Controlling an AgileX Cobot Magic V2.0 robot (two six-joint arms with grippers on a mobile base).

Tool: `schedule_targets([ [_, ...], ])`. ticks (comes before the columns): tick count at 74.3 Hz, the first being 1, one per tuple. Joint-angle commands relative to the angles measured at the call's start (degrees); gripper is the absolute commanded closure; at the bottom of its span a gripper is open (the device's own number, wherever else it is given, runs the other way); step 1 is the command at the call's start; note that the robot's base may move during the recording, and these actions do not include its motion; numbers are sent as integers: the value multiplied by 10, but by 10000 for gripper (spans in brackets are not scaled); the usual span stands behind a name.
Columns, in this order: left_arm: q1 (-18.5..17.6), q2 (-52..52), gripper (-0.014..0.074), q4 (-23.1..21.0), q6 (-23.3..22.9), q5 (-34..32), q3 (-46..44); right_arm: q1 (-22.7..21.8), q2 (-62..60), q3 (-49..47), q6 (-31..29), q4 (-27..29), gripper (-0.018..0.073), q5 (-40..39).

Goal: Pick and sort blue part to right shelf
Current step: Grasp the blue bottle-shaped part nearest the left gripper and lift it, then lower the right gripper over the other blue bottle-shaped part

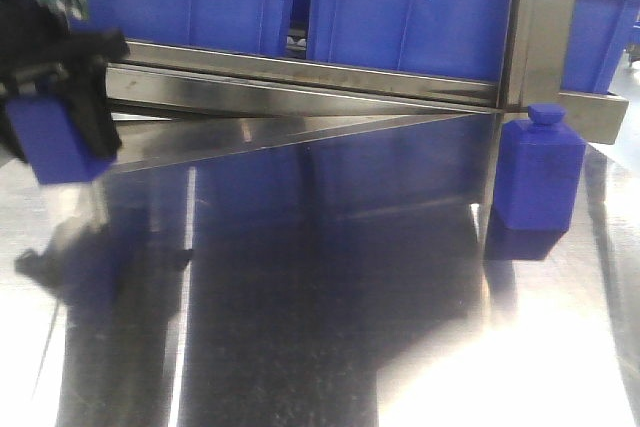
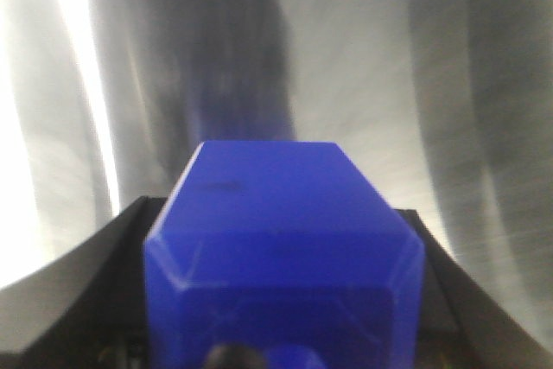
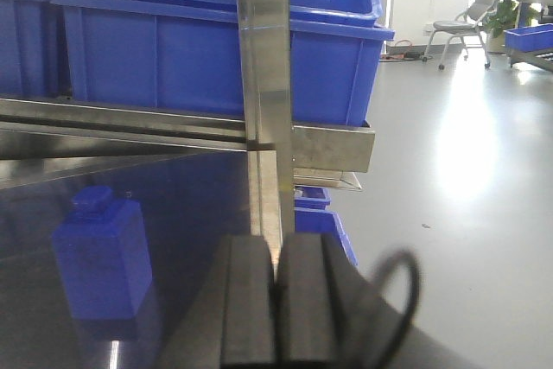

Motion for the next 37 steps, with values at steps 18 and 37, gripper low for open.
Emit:
schedule_targets([
  [18, -4, -263, 316, 21, 4, -158, 120, -2, -11, -13, 3, 4, 503, -47],
  [37, -4, -441, 316, 37, 4, -265, 261, -2, 23, -50, 5, 25, 503, -47],
])
